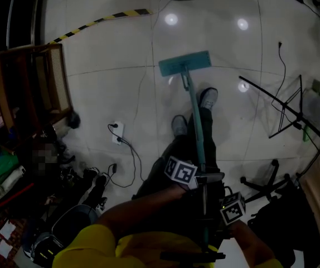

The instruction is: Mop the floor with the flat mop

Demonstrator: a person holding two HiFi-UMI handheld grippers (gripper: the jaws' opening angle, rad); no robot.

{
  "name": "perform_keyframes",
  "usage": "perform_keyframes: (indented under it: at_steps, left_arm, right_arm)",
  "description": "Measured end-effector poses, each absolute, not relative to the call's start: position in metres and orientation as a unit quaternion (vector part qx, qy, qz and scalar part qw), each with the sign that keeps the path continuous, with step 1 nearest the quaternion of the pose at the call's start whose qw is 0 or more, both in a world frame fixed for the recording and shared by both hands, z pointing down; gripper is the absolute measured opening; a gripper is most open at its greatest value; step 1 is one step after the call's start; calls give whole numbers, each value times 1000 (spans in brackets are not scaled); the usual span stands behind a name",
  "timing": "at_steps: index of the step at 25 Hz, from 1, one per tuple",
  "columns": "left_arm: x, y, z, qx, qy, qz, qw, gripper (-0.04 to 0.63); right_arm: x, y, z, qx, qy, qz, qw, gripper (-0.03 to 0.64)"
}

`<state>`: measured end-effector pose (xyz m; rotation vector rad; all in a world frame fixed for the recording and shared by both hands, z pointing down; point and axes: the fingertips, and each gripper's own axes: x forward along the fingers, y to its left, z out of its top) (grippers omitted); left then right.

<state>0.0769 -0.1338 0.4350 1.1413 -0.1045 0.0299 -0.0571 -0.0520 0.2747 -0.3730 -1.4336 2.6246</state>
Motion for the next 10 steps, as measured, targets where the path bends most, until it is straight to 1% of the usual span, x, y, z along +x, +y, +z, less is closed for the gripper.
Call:
perform_keyframes:
  at_steps: [6,10]
  left_arm:
    - [73,-146,427,542,-53,6,839,196]
    - [71,-147,426,539,-57,1,840,195]
  right_arm:
    - [-60,-68,267,-113,-476,871,34,101]
    - [-60,-69,264,-114,-475,872,32,101]
